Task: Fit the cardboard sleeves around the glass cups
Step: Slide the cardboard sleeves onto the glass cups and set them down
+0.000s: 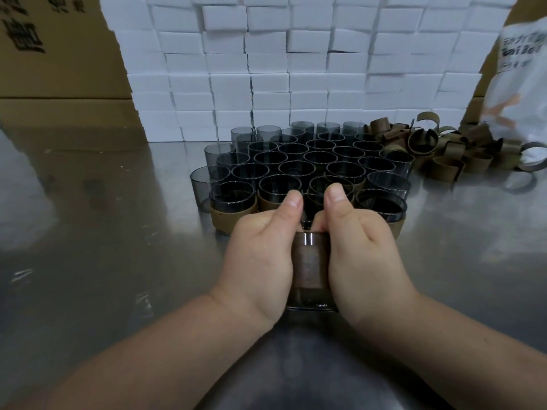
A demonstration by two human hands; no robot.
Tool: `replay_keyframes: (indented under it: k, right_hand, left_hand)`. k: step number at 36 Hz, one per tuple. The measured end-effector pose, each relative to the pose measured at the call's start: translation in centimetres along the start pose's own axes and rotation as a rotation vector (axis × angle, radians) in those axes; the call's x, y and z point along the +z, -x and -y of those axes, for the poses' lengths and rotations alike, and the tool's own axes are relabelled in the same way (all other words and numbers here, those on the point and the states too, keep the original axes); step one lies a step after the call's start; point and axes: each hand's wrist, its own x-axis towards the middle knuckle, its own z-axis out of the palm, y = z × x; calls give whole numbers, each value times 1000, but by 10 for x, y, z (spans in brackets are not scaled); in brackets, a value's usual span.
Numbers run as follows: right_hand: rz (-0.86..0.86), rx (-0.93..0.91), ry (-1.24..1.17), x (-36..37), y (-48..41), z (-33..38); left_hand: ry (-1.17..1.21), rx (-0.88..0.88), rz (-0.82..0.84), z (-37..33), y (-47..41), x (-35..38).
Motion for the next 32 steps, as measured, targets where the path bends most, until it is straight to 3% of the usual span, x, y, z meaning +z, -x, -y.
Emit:
replay_keyframes:
  k: [32]
  right_hand:
    - [11,22,74,4,-5,2]
  left_hand:
    - [39,-67,-80,4,-6,-3]
